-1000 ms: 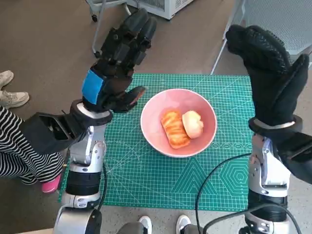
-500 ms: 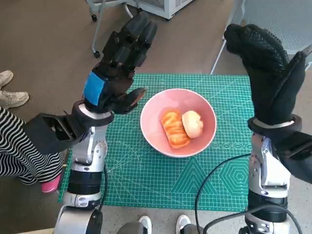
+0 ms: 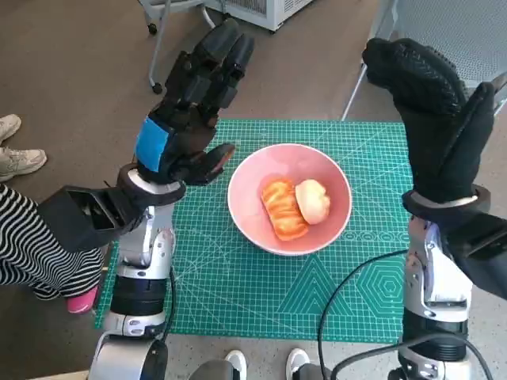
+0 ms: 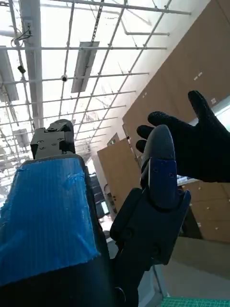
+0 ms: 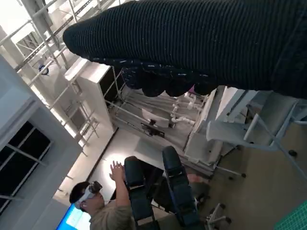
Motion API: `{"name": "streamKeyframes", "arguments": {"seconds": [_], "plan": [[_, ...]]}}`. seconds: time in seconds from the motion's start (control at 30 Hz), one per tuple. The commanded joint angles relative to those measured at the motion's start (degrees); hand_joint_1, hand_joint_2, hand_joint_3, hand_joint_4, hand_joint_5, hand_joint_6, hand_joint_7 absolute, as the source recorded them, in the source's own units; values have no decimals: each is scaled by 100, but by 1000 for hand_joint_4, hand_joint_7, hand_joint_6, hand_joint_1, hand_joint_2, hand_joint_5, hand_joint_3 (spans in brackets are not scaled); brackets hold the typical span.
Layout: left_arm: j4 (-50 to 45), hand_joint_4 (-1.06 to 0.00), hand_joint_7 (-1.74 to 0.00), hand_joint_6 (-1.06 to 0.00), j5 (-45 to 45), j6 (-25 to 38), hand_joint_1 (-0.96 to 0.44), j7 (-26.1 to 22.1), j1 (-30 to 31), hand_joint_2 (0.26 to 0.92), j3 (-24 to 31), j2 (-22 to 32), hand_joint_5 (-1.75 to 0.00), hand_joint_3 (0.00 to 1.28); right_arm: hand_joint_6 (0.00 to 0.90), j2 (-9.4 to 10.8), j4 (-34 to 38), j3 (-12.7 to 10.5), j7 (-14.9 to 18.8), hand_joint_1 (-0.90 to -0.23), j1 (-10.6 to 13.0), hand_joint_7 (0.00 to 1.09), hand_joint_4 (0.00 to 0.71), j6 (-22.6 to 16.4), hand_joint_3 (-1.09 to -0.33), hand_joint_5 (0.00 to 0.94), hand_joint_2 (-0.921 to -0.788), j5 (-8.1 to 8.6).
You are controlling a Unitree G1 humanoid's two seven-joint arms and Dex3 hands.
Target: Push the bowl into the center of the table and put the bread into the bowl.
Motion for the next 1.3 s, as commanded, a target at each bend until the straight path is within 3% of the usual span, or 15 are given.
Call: {"name": "streamKeyframes", "arguments": {"seconds": [0.03,1.3], "plan": [[69,-53,-352,1,9,-153,-730,20,-92,921,32,-59,-9,419,2,-19,25,-12,-2,-688,73,588,167,53,-679,6,-921,-17],[-353,-44,-352,1,84,125,-732,129,130,921,-70,-40,0,398,1,-1,48,23,33,-690,112,581,163,-4,-674,2,-921,-3]]}}
